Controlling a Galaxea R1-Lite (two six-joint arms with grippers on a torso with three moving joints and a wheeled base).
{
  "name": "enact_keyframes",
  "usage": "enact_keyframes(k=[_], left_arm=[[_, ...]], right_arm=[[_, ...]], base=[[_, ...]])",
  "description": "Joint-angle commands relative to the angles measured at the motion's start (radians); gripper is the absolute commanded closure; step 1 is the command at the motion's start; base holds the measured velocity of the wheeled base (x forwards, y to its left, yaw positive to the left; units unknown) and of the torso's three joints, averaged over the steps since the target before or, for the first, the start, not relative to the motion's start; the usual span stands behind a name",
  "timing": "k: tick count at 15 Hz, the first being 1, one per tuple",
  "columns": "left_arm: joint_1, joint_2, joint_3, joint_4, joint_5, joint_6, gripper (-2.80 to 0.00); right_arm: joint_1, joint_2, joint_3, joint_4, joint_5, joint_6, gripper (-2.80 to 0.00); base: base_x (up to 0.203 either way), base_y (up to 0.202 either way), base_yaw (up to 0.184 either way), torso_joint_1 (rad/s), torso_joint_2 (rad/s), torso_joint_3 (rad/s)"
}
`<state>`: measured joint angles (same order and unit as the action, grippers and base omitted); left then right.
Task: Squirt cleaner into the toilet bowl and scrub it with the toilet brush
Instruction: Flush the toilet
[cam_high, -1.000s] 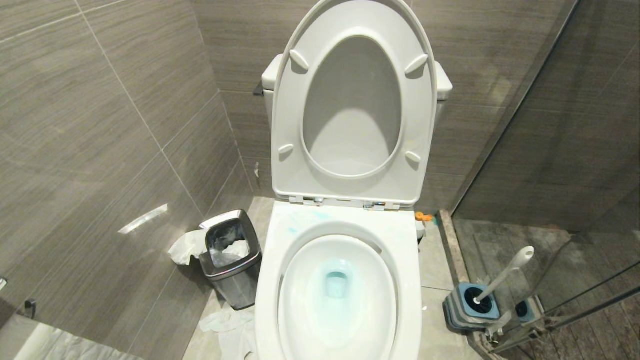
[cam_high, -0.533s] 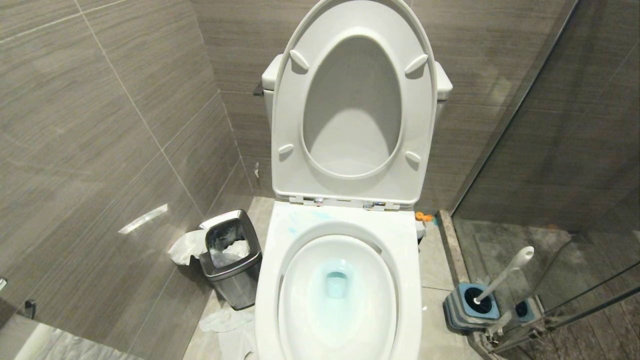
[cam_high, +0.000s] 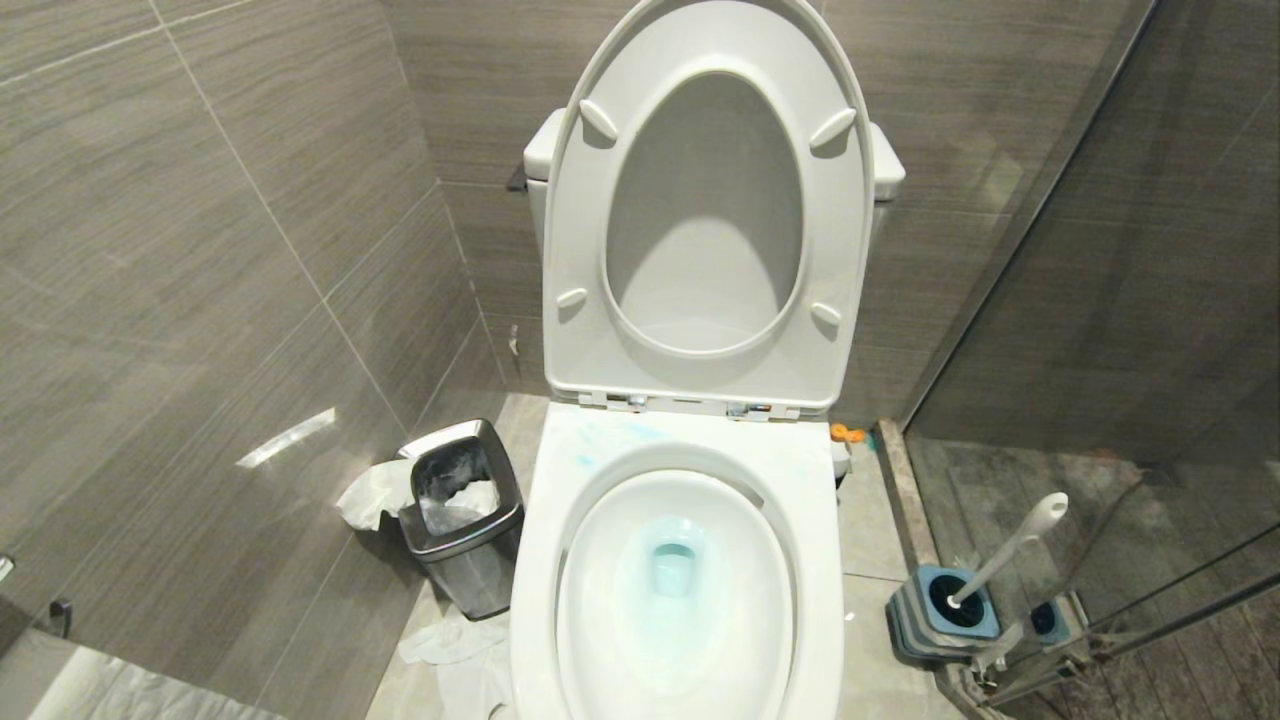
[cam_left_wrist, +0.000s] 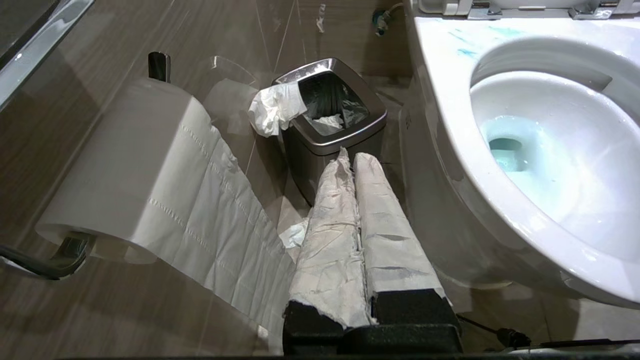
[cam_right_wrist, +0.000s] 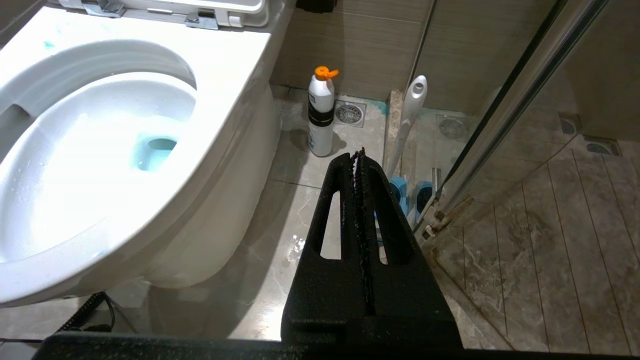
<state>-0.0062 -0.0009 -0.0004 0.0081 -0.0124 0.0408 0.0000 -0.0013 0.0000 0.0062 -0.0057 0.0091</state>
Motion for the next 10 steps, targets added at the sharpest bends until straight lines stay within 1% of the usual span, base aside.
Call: enact_keyframes(k=[1, 10], left_arm=[[0.000, 0.001, -0.007, 0.000, -0.006, 0.027, 0.00], [0.000, 0.001, -0.056, 0.013, -0.046, 0.056, 0.00]], right_arm=[[0.000, 0.001, 0.000, 0.000, 0.000, 0.000, 0.00], [0.000, 0.001, 0.000, 0.000, 0.000, 0.000, 0.00]], base=[[0.000, 0.000, 0.000, 0.000, 0.00, 0.000], [0.000, 0.000, 0.000, 0.000, 0.00, 0.000]])
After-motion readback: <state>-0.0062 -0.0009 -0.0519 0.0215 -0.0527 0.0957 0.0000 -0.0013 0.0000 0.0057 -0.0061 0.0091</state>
